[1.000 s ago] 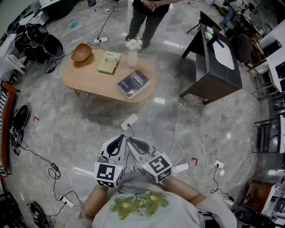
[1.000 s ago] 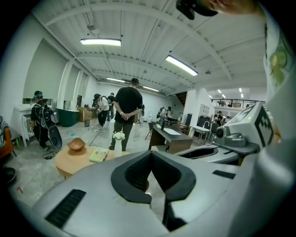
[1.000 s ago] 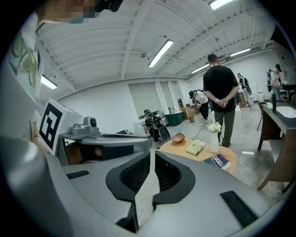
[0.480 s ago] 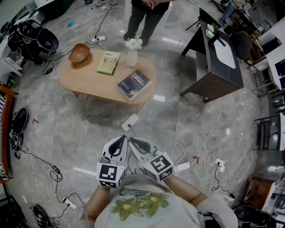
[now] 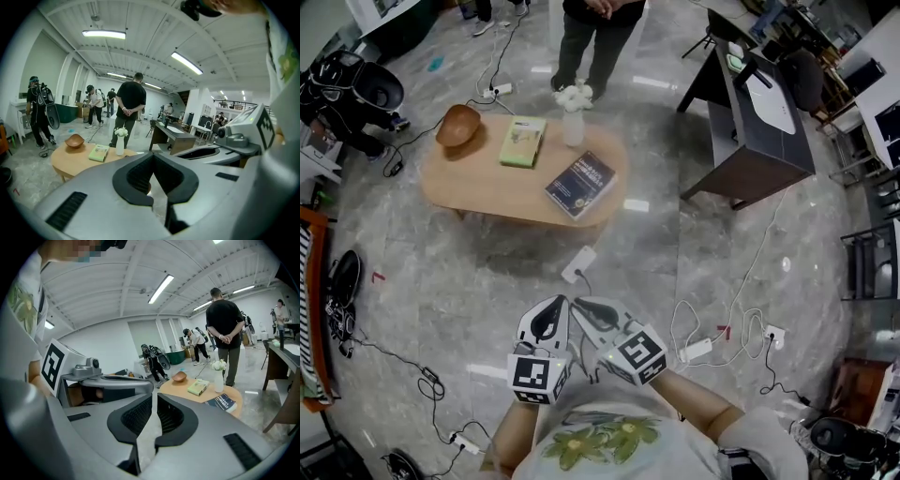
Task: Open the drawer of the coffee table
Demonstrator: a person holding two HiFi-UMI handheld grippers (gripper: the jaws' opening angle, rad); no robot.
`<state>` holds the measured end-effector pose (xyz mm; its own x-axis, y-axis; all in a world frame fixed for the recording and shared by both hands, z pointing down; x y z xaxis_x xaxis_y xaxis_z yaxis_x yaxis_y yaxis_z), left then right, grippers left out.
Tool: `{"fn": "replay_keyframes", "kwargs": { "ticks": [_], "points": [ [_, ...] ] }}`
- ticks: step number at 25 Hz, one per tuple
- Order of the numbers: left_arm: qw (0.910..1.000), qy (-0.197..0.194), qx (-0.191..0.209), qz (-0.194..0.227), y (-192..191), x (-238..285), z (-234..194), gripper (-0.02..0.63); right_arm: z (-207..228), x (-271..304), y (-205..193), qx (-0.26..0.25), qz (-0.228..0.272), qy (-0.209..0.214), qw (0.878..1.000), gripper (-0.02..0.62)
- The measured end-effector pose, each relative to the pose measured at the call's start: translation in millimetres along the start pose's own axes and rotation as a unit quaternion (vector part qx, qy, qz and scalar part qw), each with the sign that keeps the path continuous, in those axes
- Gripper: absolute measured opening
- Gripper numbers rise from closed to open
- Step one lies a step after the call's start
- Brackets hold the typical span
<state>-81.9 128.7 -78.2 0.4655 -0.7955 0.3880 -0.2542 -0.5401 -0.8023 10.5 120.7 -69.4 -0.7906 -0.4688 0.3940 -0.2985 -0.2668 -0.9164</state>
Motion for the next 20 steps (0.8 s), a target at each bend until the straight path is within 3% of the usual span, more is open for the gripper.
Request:
{"fn": "replay_keyframes", "kwargs": {
  "ticks": [13,20],
  "points": [
    [0.9986,-0.045,0.016,-0.021,0,23,-38,0.009,11,35,-3,0.031,0.007,-0.061,0.998,0.023],
    [0.9972,-0.052,0.031,-0.043,-20,52,-52,0.009,26,48,-35,0.073,0.016,-0.087,0.993,0.023]
  ]
}}
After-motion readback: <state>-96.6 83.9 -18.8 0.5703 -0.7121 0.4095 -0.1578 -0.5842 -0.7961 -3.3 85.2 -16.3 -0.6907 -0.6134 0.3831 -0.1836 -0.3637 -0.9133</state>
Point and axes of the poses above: the fingertips, and each gripper's own axes: x forward along the fingers, z to its right, y out of its top, the point moved 6 cm from there along -x, backward along the fingers, and after that the axes turned 14 degrees about -x, right-handed, at the moved point
